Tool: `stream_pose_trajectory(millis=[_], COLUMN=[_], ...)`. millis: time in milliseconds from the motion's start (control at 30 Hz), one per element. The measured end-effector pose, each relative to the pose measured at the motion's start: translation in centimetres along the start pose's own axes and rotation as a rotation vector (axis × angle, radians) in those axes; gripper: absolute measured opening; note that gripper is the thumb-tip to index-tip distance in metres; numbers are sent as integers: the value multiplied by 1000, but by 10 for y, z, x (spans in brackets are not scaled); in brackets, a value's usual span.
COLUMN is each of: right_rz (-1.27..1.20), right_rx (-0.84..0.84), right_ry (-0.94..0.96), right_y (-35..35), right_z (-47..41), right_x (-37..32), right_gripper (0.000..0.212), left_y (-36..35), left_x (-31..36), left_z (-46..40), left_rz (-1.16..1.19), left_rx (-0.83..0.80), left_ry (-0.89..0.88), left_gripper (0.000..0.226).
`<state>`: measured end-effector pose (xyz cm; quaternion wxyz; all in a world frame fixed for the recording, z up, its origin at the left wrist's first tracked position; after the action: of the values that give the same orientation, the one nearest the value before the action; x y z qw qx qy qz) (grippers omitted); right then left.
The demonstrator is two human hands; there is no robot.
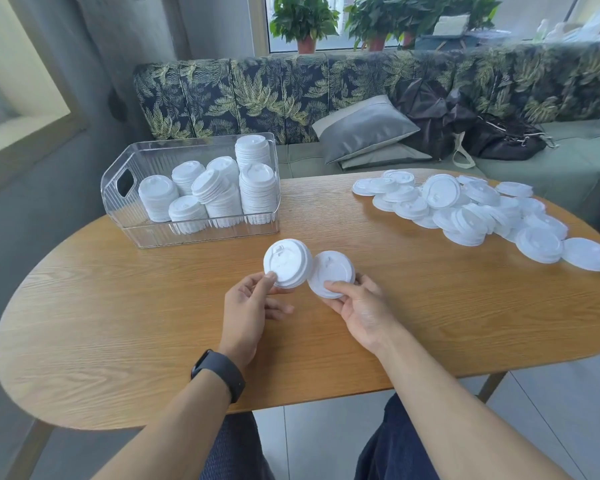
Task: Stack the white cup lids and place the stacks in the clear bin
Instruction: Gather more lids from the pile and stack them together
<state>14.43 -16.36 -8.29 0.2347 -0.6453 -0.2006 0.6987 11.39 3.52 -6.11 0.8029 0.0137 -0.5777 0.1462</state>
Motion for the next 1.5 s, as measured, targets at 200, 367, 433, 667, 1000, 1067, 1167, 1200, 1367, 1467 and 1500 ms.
stream_pose_trajectory(millis=[200, 367, 433, 667, 1000, 1067, 1167, 1200, 1367, 1467, 1500], right_rz=[6, -31, -36, -40, -68, -44, 23, 52, 198, 245, 245], right_rx=[-48, -42, -46, -71, -111, -129, -147, -156, -242, -233, -229], right_ry=[-1, -52, -60, -93, -78, -72, -53, -44, 14, 31, 27], right_y=[-8, -6, -8, -11, -16, -18, -20, -22, -31, -28, -28], right_z=[2, 5, 6, 9, 11, 11, 11, 12, 17, 15, 15], right_x=[-3, 2, 1, 6, 5, 5, 5, 4, 0, 2, 3], right_gripper=[54, 36, 38, 43, 40, 40, 39, 39, 37, 30, 28], left_y=[-21, -29, -31, -33, -26, -24, -23, -22, -21, -18, -18], left_x=[-1, -2, -1, -1, -3, -3, -3, -3, -4, -5, -5], left_z=[8, 10, 11, 12, 5, 4, 4, 4, 2, 1, 1], left_rz=[-170, -274, -315, -361, -332, -315, -290, -285, -284, -256, -246], left_rx=[-104, -129, -128, -110, -56, -50, -39, -37, -38, -31, -30], left_ry=[0, -11, -25, -41, -52, -45, -37, -37, -42, -29, -24], left_gripper=[26, 23, 21, 16, 20, 23, 21, 21, 21, 25, 27])
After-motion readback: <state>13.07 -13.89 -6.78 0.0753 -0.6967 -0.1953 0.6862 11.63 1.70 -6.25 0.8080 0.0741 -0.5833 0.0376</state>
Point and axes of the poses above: each hand's wrist, its own z-axis away from the middle knuckle, its own y-axis out of the back of the hand, x = y × z, the point moved 10 cm from there along -z, towards the middle knuckle, and after that the axes turned 15 degrees about y, right-handed, at the moved point
